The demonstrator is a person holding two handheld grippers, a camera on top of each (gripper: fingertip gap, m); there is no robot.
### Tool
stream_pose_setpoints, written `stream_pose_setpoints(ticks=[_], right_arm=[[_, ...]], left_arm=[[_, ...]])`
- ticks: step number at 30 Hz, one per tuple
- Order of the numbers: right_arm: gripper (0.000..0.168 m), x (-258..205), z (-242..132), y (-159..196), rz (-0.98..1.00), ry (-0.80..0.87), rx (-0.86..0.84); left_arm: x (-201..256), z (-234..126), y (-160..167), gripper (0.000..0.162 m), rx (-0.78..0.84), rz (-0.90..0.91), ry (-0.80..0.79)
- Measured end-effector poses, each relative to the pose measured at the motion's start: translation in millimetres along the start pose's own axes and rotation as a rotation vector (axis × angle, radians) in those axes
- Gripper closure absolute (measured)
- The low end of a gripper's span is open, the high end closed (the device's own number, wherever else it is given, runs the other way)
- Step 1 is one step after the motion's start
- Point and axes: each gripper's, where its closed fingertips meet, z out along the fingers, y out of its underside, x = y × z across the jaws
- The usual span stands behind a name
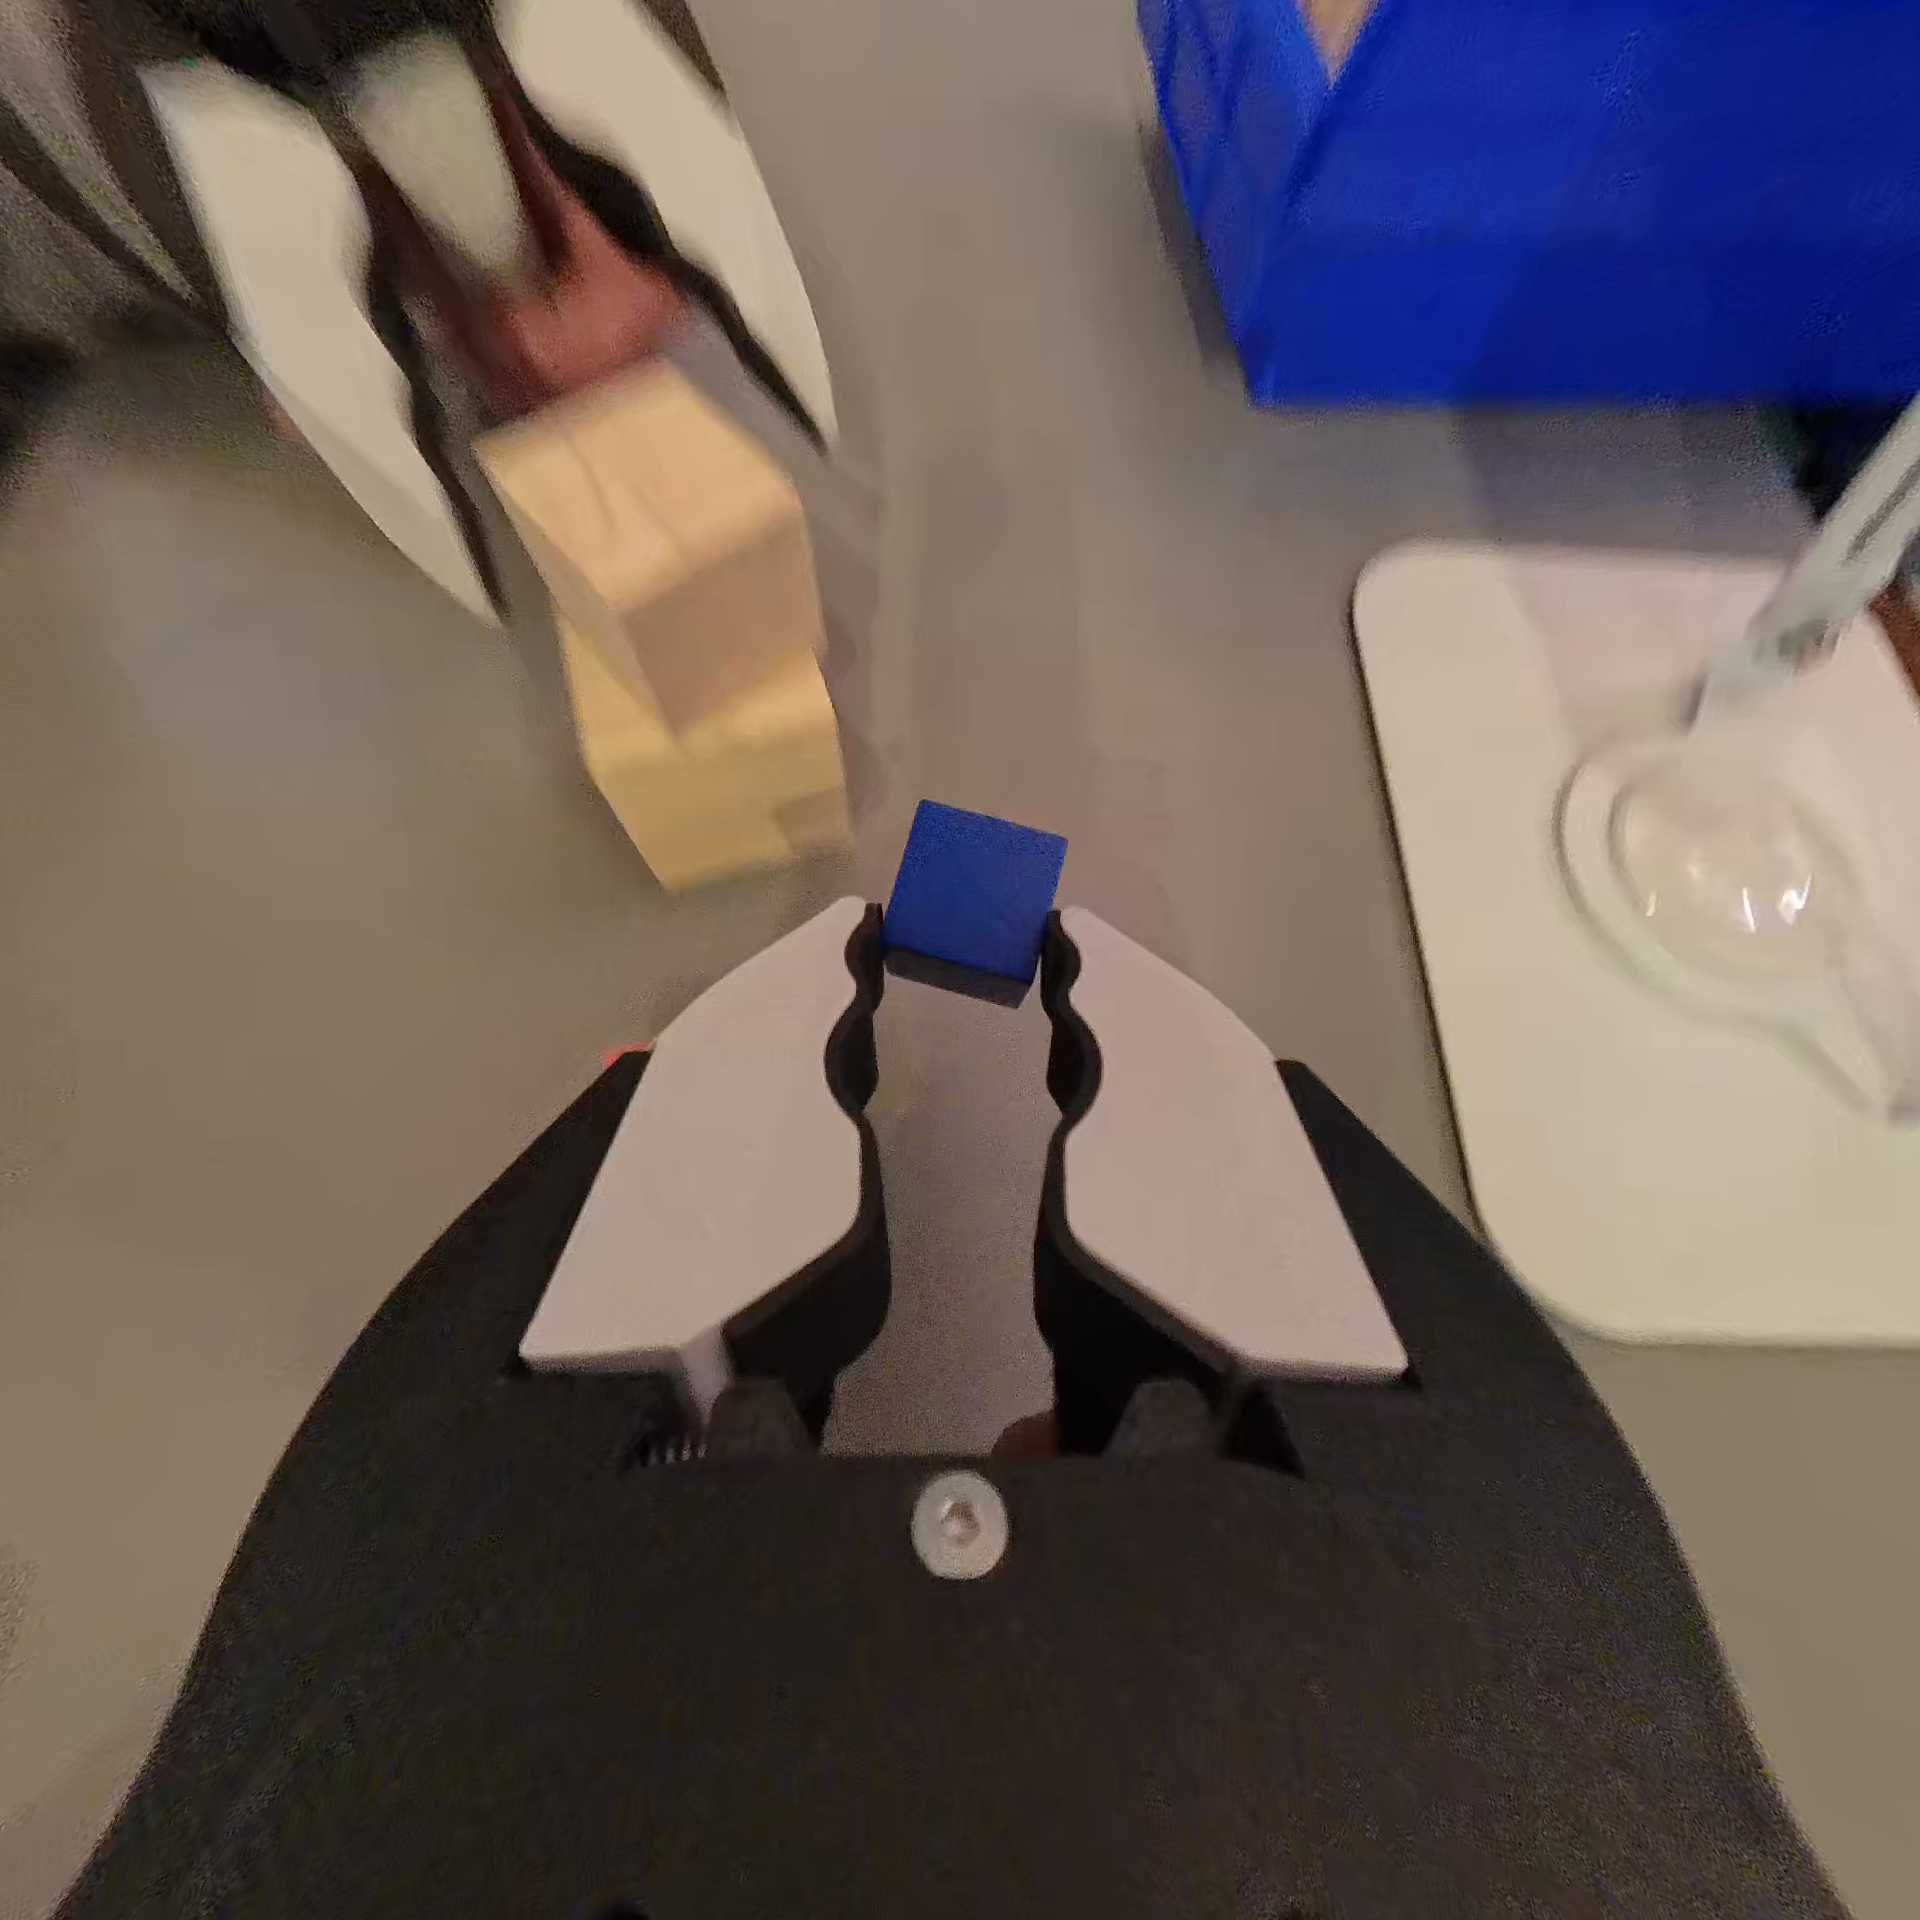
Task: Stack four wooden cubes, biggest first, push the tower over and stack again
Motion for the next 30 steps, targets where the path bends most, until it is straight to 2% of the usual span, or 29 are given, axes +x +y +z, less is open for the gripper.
stream_pose_setpoints(ticks=[3,6,11,15,17,19,21,24,28,30], right_arm=[[0.139,-24.5,-1.3,-49.2,-0.071,-0.103,0.048],[0.139,-39.9,11.3,-68.6,-0.134,-0.155,0.008],[0.139,-46.6,35.4,-63.3,-0.161,-0.173,-0.089],[0.137,-47.2,36.5,-60.7,-0.152,-0.173,-0.114],[0.12,-44.7,32.3,-64.3,-0.144,-0.158,-0.1],[0.114,-38.7,20.8,-65.8,-0.135,-0.125,-0.086],[0.111,-36.8,5.0,-54.5,-0.117,-0.121,-0.103],[0.111,-42.4,-9.8,-6.9,-0.069,-0.161,-0.189],[0.12,-59.0,5.0,56.7,-0.061,-0.207,-0.313],[0.129,-64.5,15.1,64.8,-0.075,-0.215,-0.308]], left_arm=[[0.0,0.7,0.8,0.085,-0.006,0.005,-0.001],[0.1,0.6,0.8,0.085,-0.006,0.01,-0.004],[0.6,0.8,1.1,0.085,-0.008,0.011,-0.001],[1.3,1.2,1.4,0.085,-0.011,0.009,0.008],[1.8,1.4,1.7,0.085,-0.014,0.01,0.011],[1.6,0.9,1.9,0.085,-0.013,0.011,0.01],[0.5,-0.4,3.4,0.085,-0.018,0.015,0.007],[-3.6,-3.8,4.8,0.085,-0.015,0.008,-0.002],[-6.9,-4.3,5.3,0.085,-0.015,0.001,-0.007],[-7.2,-4.4,5.7,0.085,-0.017,0.013,-0.017]])
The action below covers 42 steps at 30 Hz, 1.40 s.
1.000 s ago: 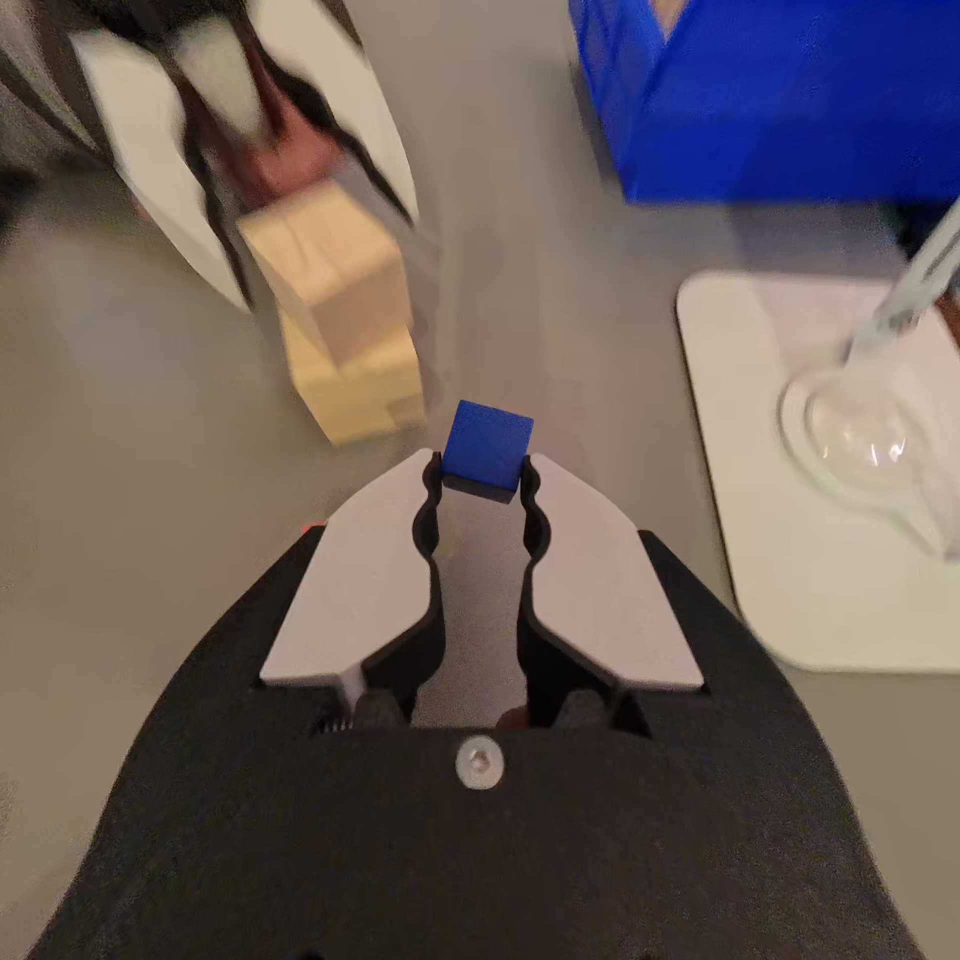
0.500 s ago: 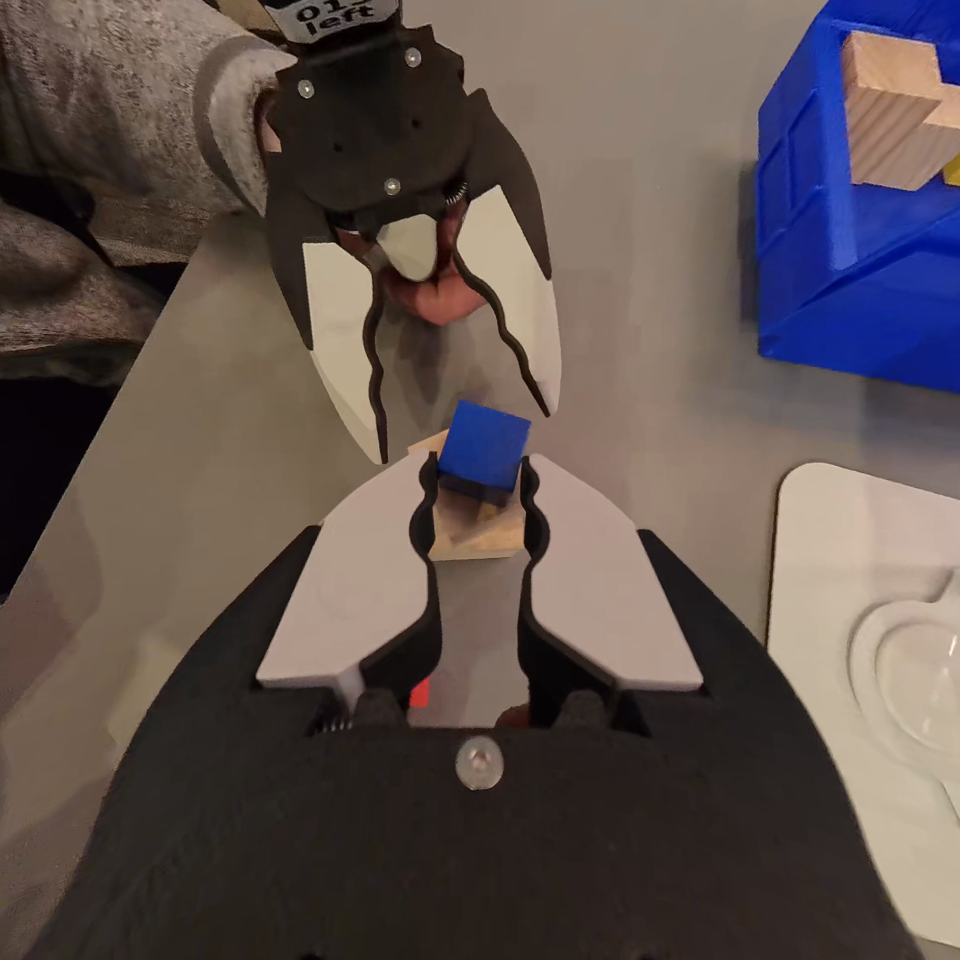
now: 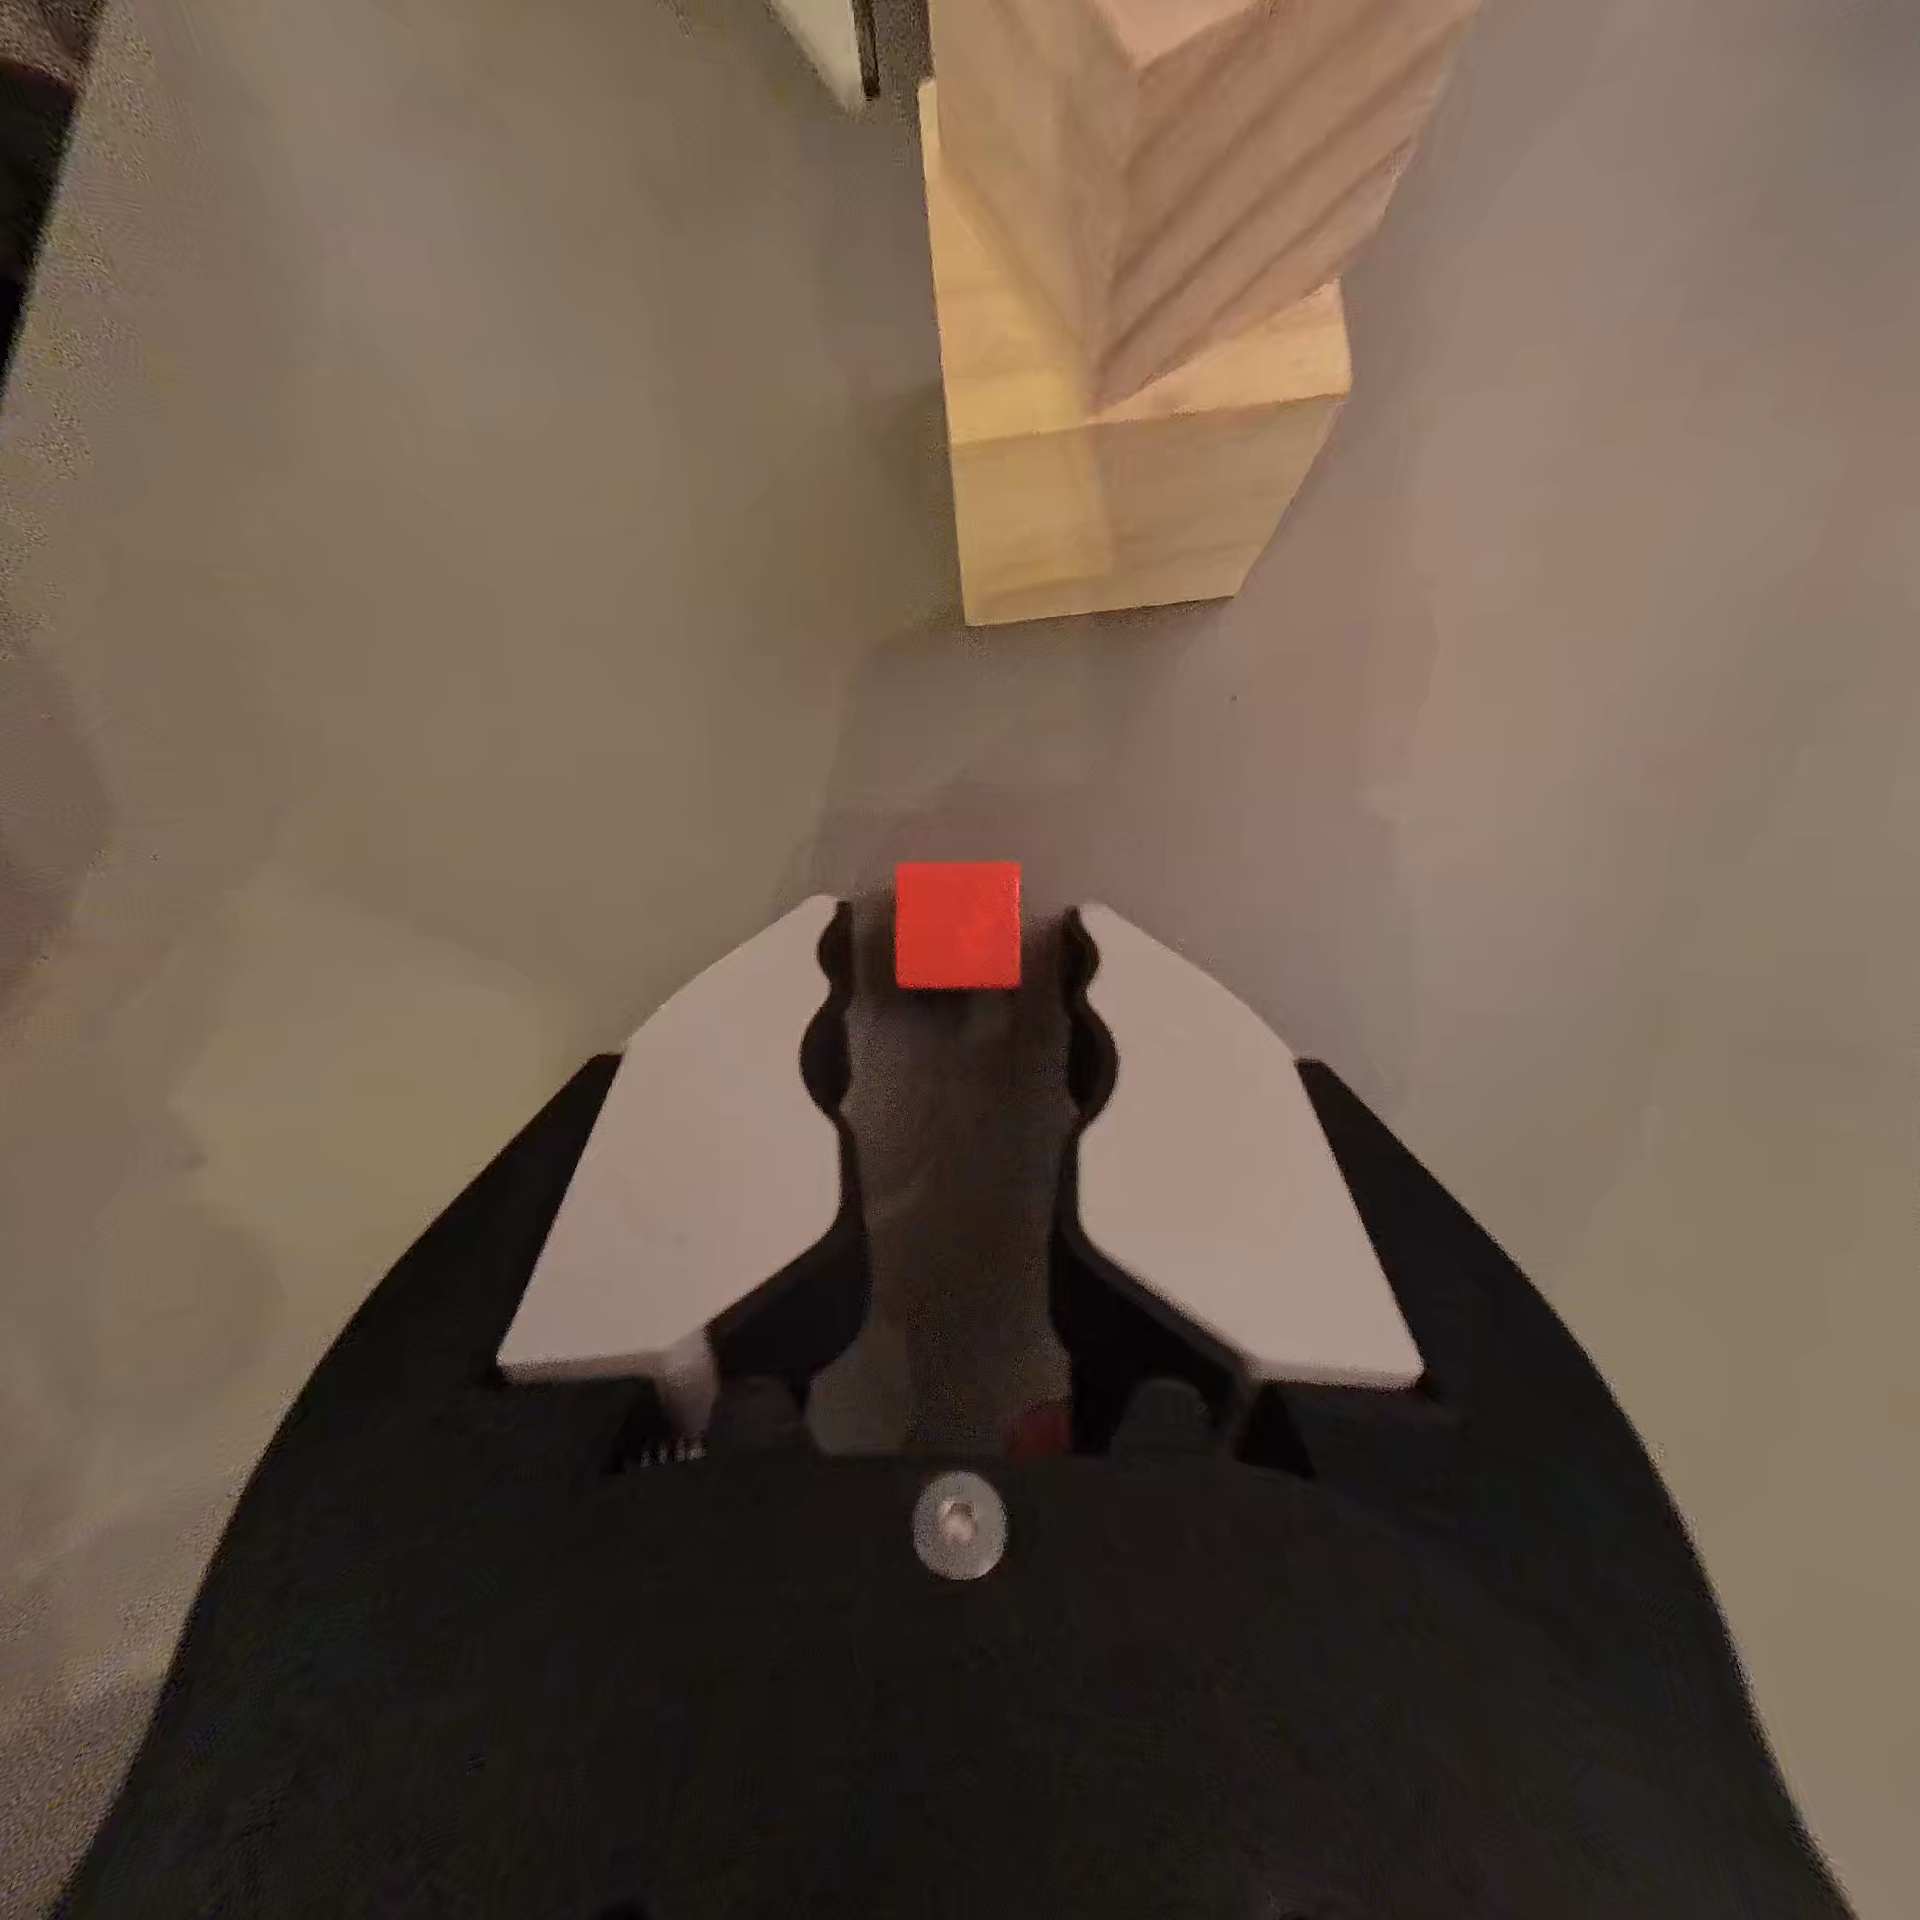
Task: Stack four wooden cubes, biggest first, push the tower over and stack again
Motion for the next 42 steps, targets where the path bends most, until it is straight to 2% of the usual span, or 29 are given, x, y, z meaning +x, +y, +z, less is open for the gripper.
stream_pose_setpoints(ticks=[1,4,10,15,22,27,33,35,37,39,40,41,42], right_arm=[[0.146,-1.4,1.8,-4.0,-0.006,-0.006,0.024],[0.146,5.9,-7.9,-17.0,-0.02,0.028,0.059],[0.146,16.0,-63.7,-98.0,-0.067,0.075,0.268],[0.146,16.4,-58.3,-143.4,-0.136,0.068,0.258],[0.146,23.3,-36.1,-145.3,-0.109,0.069,0.182],[0.137,27.1,-38.9,-145.4,-0.104,0.094,0.184],[0.134,27.4,-56.6,-146.3,-0.109,0.13,0.22],[0.14,26.4,-64.4,-142.1,-0.112,0.152,0.236],[0.152,27.0,-71.4,-133.5,-0.093,0.169,0.255],[0.168,29.4,-77.5,-123.3,-0.058,0.187,0.289],[0.168,32.0,-78.5,-115.0,-0.033,0.201,0.287],[0.168,35.6,-78.4,-105.2,-0.009,0.224,0.274],[0.168,39.1,-78.6,-96.3,0.011,0.251,0.267]], left_arm=[[-0.4,-0.2,0.5,0.085,-0.002,0.006,-0.005],[-5.9,-3.1,6.3,0.085,-0.025,0.036,-0.032],[-24.7,-14.0,5.8,0.086,0.02,-0.004,-0.073],[-20.8,-11.8,7.5,0.086,0.003,0.028,-0.07],[-20.0,-12.2,7.0,0.086,0.01,0.022,-0.056],[-18.4,-10.7,8.4,0.086,-0.002,0.032,-0.052],[-19.3,-11.6,7.4,0.087,0.007,0.027,-0.056],[-20.8,-12.7,7.2,0.091,0.012,0.034,-0.066],[-22.5,-15.2,6.4,0.103,0.026,0.045,-0.076],[-24.5,-19.7,4.4,0.127,0.053,0.05,-0.081],[-27.0,-22.3,5.2,0.137,0.058,0.055,-0.091],[-28.9,-24.9,7.7,0.156,0.052,0.063,-0.095],[-33.5,-27.8,10.3,0.162,0.044,0.074,-0.118]])
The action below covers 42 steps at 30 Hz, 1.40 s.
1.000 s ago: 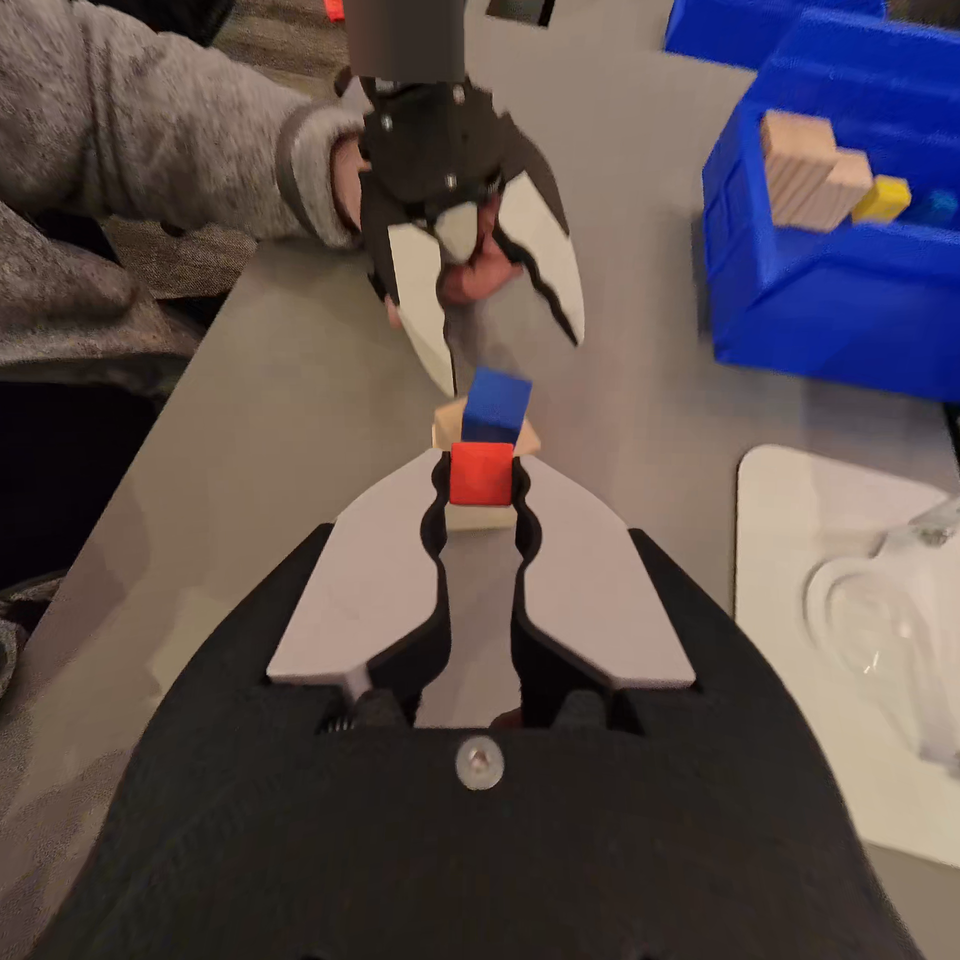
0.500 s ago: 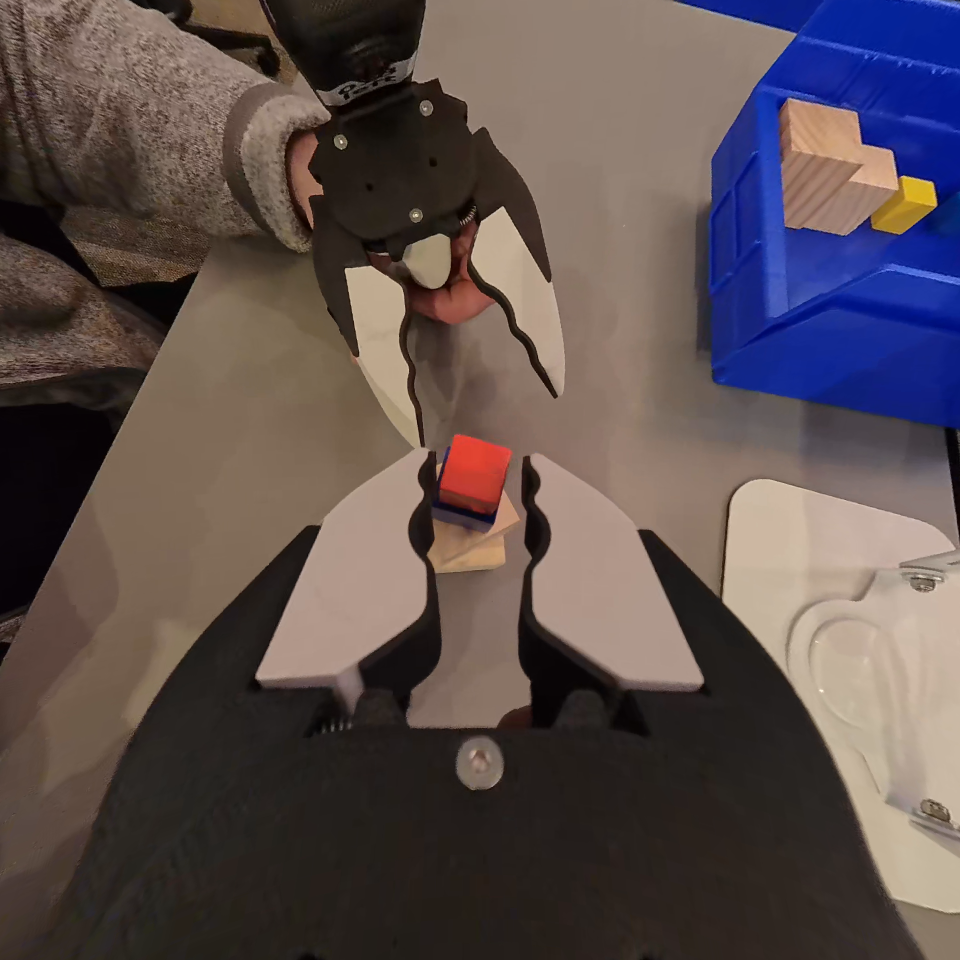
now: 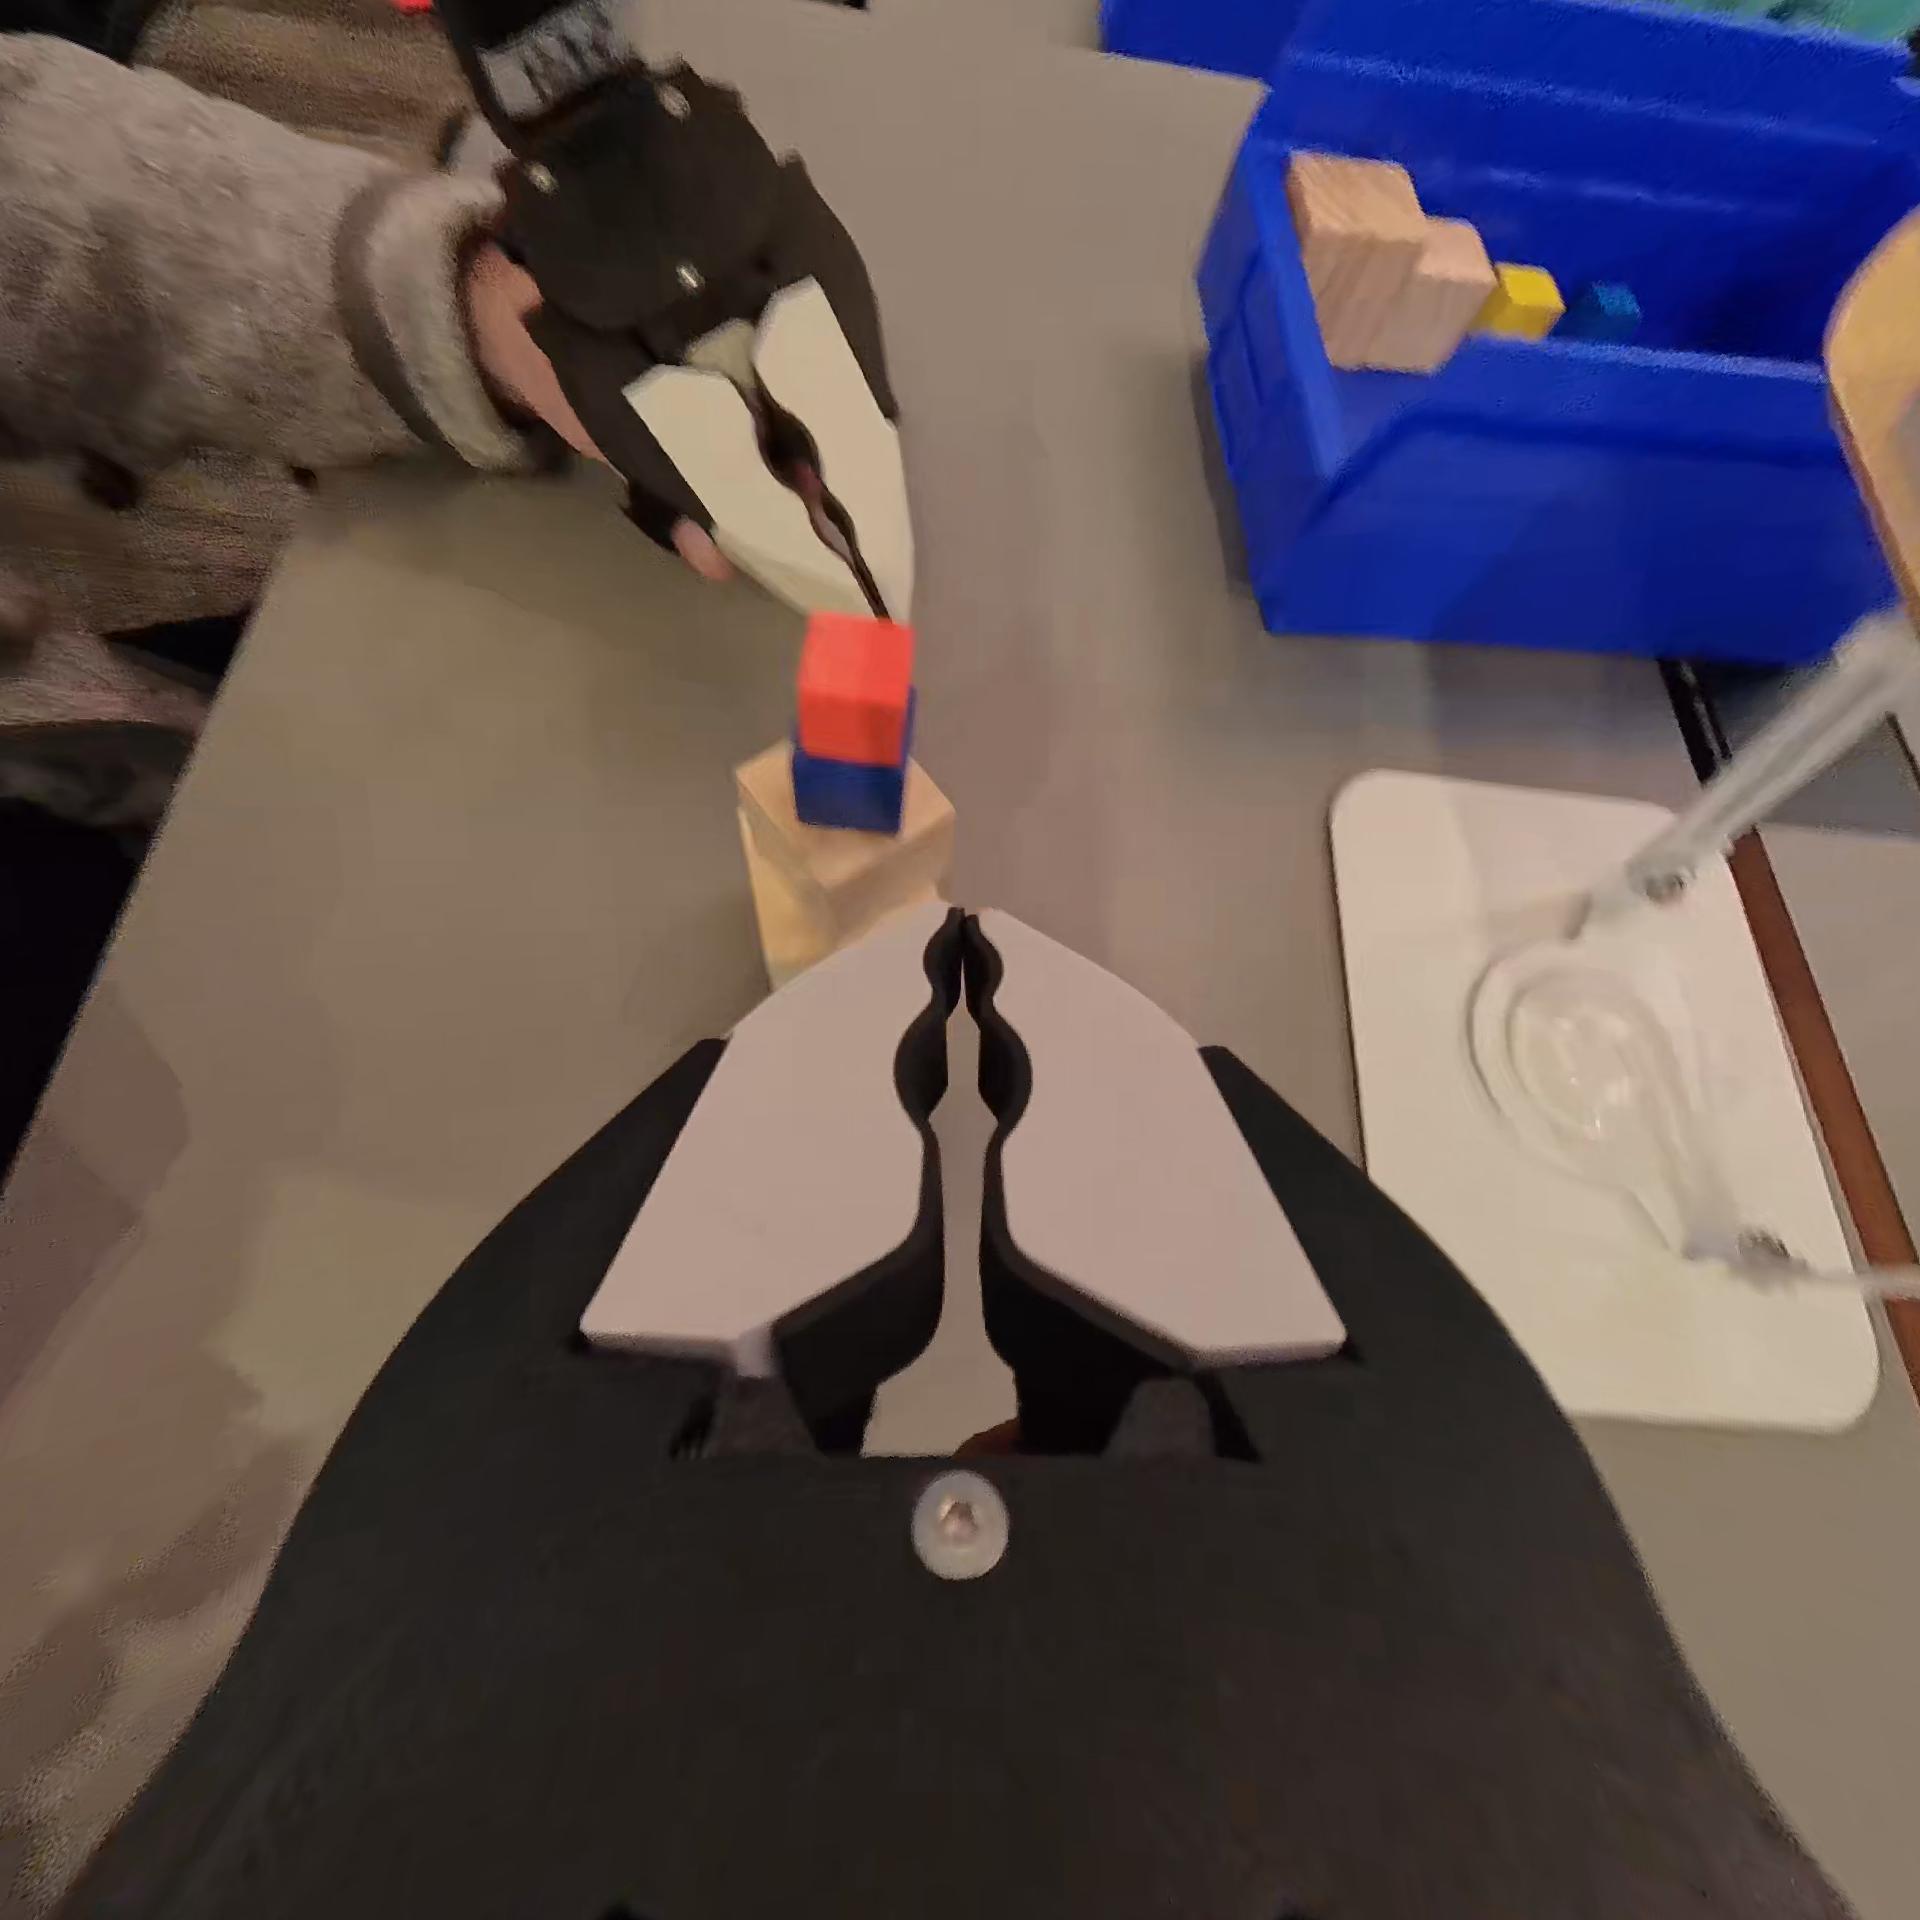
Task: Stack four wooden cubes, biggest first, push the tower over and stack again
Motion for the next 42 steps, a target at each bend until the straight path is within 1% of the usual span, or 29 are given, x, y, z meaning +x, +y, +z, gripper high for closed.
stream_pose_setpoints(ticks=[1,3,7,13,16,18,20,23,27,31,35,36,39,42], right_arm=[[0.168,1.5,-1.8,7.1,0.015,0.018,0.003],[0.168,3.6,-5.3,20.7,0.048,0.054,0.008],[0.168,5.7,-16.1,45.3,0.098,0.137,0.037],[0.168,1.9,-40.1,71.8,0.152,0.233,0.037],[0.168,8.7,-56.4,95.3,0.179,0.346,0.001],[0.168,10.8,-61.2,110.7,0.222,0.402,-0.006],[0.168,11.3,-58.8,125.6,0.257,0.446,-0.023],[0.168,14.5,-53.6,141.9,0.218,0.538,-0.112],[0.168,28.1,-58.0,147.6,0.1,0.716,-0.23],[0.168,30.7,-55.4,151.1,0.052,0.79,-0.302],[0.168,34.6,-62.8,148.8,0.052,0.848,-0.31],[0.168,35.7,-65.9,147.4,0.062,0.864,-0.304],[0.168,36.9,-71.4,141.6,0.196,0.87,-0.202],[0.168,36.2,-76.9,131.3,0.283,0.897,-0.128]], left_arm=[[-7.2,-2.6,3.8,0.162,-0.017,0.011,-0.038],[-16.5,-7.5,12.0,0.162,-0.056,0.017,-0.067],[-42.5,-21.0,26.6,0.162,-0.088,-0.004,-0.153],[-82.5,-54.6,49.6,0.162,-0.121,-0.031,-0.284],[-99.5,-74.0,60.8,0.162,-0.109,-0.091,-0.342],[-103.9,-81.3,62.6,0.162,-0.101,-0.114,-0.361],[-106.6,-82.7,67.0,0.162,-0.129,-0.116,-0.391],[-100.2,-74.8,69.0,0.162,-0.174,-0.074,-0.386],[-81.5,-60.5,66.6,0.162,-0.213,0.011,-0.346],[-77.4,-56.7,66.8,0.162,-0.224,0.034,-0.335],[-83.0,-59.9,64.4,0.162,-0.198,0.004,-0.35],[-83.9,-60.3,64.1,0.162,-0.195,0.001,-0.355],[-85.8,-61.3,63.5,0.162,-0.189,-0.003,-0.367],[-88.9,-64.1,63.3,0.162,-0.181,-0.014,-0.38]])
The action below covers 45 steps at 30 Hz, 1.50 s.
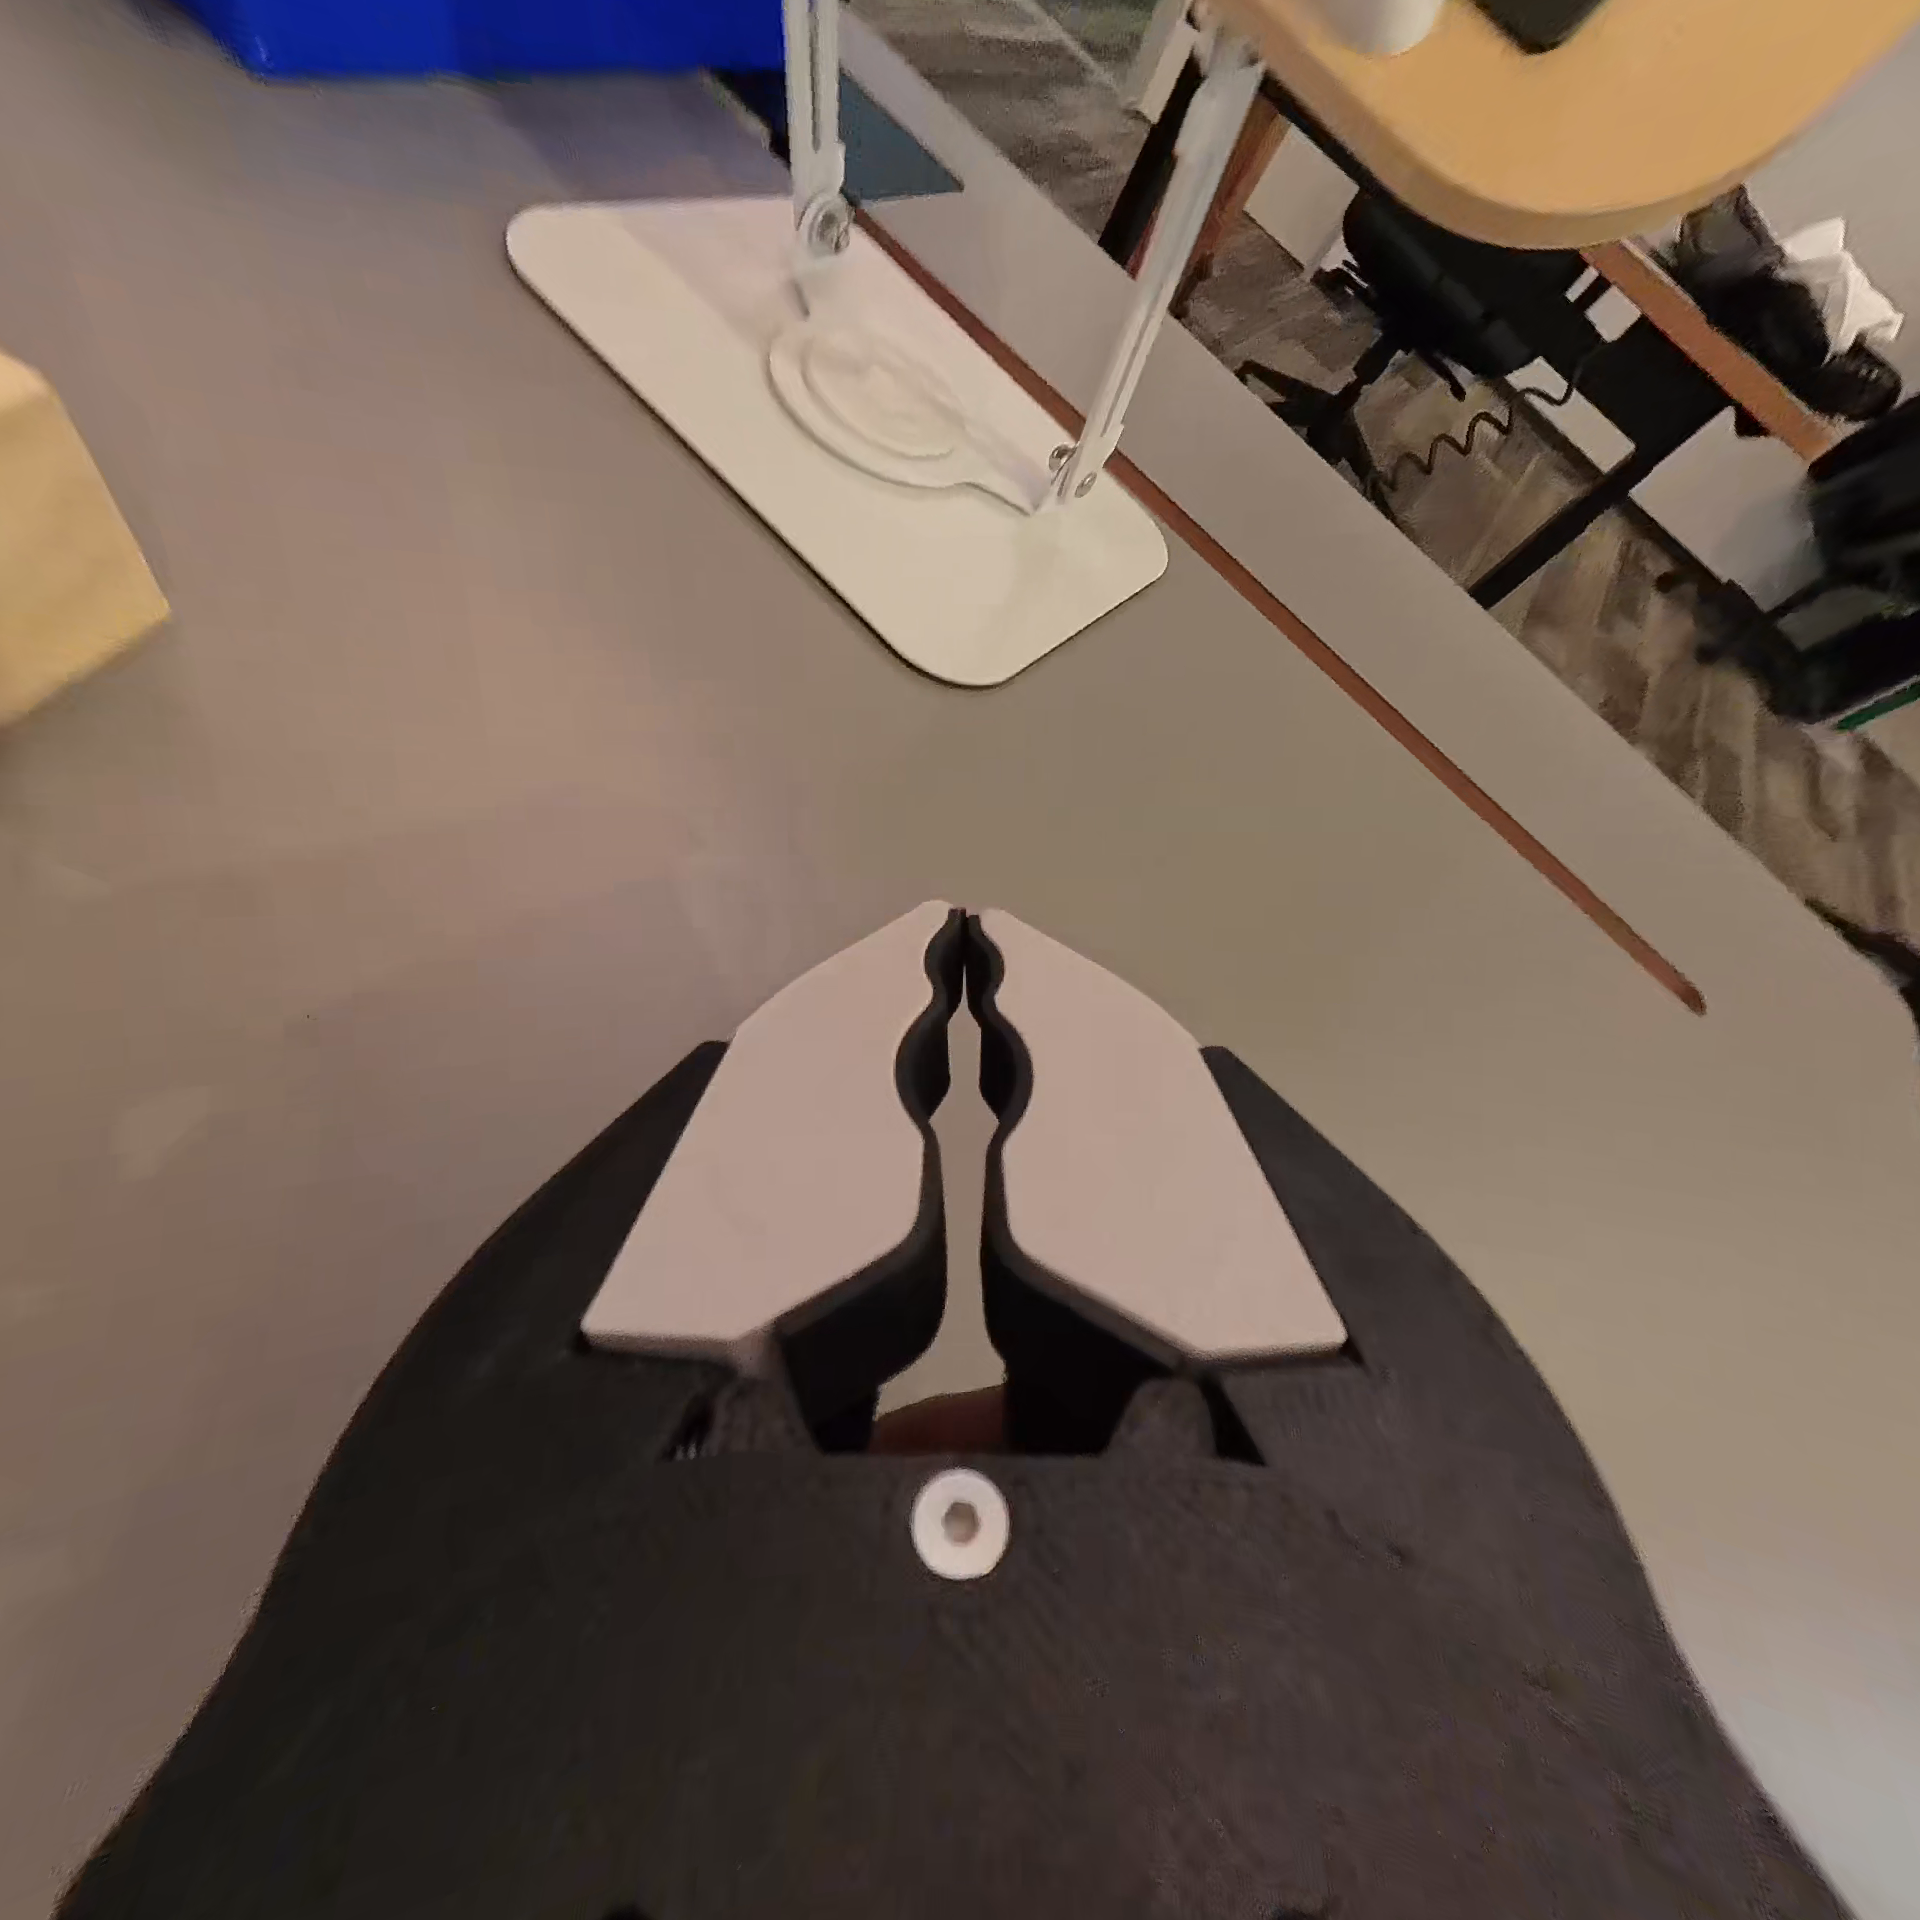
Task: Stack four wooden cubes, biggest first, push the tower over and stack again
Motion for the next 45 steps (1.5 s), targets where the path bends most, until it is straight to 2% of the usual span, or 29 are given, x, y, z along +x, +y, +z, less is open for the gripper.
stream_pose_setpoints(ticks=[5,6,9,11,14,16,18,21,29,36,40,42,45], right_arm=[[0.168,-33.3,7.2,-31.4,0.047,-0.005,0.025],[0.168,-54.8,14.4,-45.7,0.036,-0.035,0.029],[0.168,-162.1,50.4,-95.9,-0.103,-0.181,0.024],[0.168,-201.9,63.7,-121.9,-0.135,-0.238,0.059],[0.168,-186.9,61.1,-135.7,-0.081,-0.223,0.101],[0.168,-166.7,59.7,-126.2,-0.057,-0.209,0.093],[0.168,-151.2,59.5,-112.7,-0.047,-0.202,0.079],[0.168,-140.5,60.7,-93.7,-0.093,-0.197,0.05],[0.168,-140.5,60.7,-71.3,-0.175,-0.253,0.034],[0.168,-161.1,63.2,-64.6,-0.255,-0.319,0.044],[0.168,-175.7,62.9,-64.6,-0.263,-0.378,0.061],[0.168,-180.4,63.4,-63.2,-0.256,-0.406,0.059],[0.168,-183.7,63.5,-63.6,-0.24,-0.442,0.064]], left_arm=[[-18.1,-5.1,2.6,0.162,0.017,-0.065,-0.046],[-22.7,-6.3,3.7,0.162,0.019,-0.079,-0.058],[-37.6,-10.0,6.7,0.162,0.025,-0.132,-0.093],[-48.6,-13.4,9.5,0.162,0.027,-0.153,-0.122],[-74.5,-24.5,23.1,0.162,-0.012,-0.156,-0.213],[-86.8,-35.2,30.1,0.162,0.006,-0.159,-0.211],[-110.1,-49.4,42.2,0.162,0.003,-0.189,-0.28],[-132.8,-68.3,54.3,0.162,0.025,-0.201,-0.316],[-169.2,-102.6,84.3,0.162,0.061,-0.31,-0.405],[-175.0,-105.8,97.7,0.162,0.031,-0.328,-0.417],[-167.2,-101.4,94.3,0.162,0.035,-0.306,-0.358],[-134.9,-95.3,84.3,0.16,0.059,-0.271,-0.1],[-112.1,-102.1,88.1,0.142,0.018,-0.228,0.063]])
